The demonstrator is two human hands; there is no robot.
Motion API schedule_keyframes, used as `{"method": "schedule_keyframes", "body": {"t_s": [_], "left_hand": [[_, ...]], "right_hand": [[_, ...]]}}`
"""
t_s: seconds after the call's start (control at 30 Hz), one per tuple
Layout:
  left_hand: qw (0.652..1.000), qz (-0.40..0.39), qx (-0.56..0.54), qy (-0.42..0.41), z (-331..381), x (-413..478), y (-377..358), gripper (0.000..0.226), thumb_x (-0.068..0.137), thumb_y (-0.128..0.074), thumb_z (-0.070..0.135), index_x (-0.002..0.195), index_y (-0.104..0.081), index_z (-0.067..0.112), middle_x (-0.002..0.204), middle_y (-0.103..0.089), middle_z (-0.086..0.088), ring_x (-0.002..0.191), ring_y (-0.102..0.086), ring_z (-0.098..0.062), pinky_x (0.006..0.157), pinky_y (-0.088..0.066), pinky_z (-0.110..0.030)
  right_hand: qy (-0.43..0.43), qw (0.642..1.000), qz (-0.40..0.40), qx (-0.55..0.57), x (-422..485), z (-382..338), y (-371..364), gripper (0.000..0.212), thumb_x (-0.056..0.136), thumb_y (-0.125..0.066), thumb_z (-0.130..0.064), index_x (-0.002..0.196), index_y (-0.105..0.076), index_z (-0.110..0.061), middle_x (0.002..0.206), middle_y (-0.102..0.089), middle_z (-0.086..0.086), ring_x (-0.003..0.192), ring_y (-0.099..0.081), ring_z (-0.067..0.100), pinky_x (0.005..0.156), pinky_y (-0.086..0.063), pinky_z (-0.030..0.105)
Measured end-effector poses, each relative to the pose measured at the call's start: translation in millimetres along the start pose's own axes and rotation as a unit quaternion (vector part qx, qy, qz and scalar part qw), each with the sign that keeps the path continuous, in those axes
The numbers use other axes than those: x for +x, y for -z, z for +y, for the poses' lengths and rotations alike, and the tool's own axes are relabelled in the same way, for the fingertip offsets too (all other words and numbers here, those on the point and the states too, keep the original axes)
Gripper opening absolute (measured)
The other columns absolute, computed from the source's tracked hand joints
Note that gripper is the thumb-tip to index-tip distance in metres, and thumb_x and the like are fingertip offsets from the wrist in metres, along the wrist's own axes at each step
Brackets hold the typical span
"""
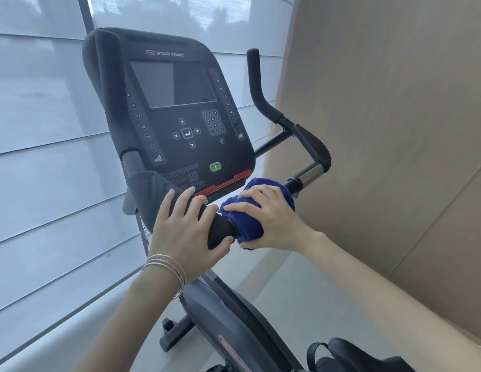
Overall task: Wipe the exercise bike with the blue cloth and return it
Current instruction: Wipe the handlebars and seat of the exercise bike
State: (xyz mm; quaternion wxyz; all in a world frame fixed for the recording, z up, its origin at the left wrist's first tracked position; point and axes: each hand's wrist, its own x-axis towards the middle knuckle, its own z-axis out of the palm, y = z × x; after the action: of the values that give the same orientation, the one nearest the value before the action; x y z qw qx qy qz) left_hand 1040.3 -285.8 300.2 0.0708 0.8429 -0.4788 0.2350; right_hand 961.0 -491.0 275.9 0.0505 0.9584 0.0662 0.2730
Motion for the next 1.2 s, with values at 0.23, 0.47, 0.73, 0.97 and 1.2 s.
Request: {"method": "schedule_keyframes", "body": {"t_s": [0.23,0.47,0.73,0.97,1.2], "left_hand": [[1.000,0.007,-0.007,-0.003,-1,-1,0,0.059,0.074,-0.037,0.059,0.101,-0.066,0.016,0.105,-0.067,-0.004,0.119,-0.054,-0.032,0.108,-0.032,-0.051],[1.000,0.001,-0.014,-0.003,-3,-1,1,0.060,0.074,-0.035,0.061,0.102,-0.066,0.018,0.108,-0.066,-0.003,0.120,-0.053,-0.031,0.109,-0.032,-0.050],[1.000,0.004,-0.029,-0.003,-2,0,-1,0.057,0.074,-0.038,0.059,0.097,-0.066,0.016,0.104,-0.066,-0.003,0.119,-0.054,-0.029,0.110,-0.032,-0.050],[0.999,-0.004,-0.034,-0.008,-3,-1,-1,0.053,0.075,-0.044,0.059,0.098,-0.065,0.016,0.105,-0.066,-0.005,0.119,-0.053,-0.031,0.110,-0.031,-0.051],[1.000,-0.007,-0.026,0.000,0,0,2,0.055,0.075,-0.041,0.057,0.097,-0.066,0.013,0.105,-0.067,-0.006,0.118,-0.054,-0.032,0.109,-0.032,-0.052]], "right_hand": [[-0.010,0.989,-0.120,0.083,24,24,25,0.075,0.055,-0.078,-0.052,0.123,-0.053,-0.034,0.113,-0.062,-0.011,0.101,-0.054,0.012,0.092,-0.043,0.035],[-0.150,0.955,-0.057,0.250,1,15,36,0.068,0.068,-0.076,-0.044,0.129,-0.048,-0.038,0.138,-0.039,-0.014,0.135,-0.023,0.005,0.113,-0.025,0.034],[-0.302,0.933,0.084,0.180,-7,-34,22,0.037,0.087,-0.064,-0.025,0.123,-0.060,-0.019,0.132,-0.051,0.004,0.128,-0.034,0.024,0.111,-0.029,0.044],[-0.326,0.930,0.015,0.170,-15,-22,40,0.041,0.084,-0.065,-0.025,0.124,-0.058,-0.025,0.137,-0.048,-0.004,0.127,-0.035,0.021,0.108,-0.030,0.036],[-0.320,0.930,0.045,0.176,-17,-30,39,0.043,0.078,-0.068,-0.019,0.120,-0.061,-0.023,0.132,-0.050,-0.004,0.119,-0.038,0.023,0.097,-0.043,0.038]]}}
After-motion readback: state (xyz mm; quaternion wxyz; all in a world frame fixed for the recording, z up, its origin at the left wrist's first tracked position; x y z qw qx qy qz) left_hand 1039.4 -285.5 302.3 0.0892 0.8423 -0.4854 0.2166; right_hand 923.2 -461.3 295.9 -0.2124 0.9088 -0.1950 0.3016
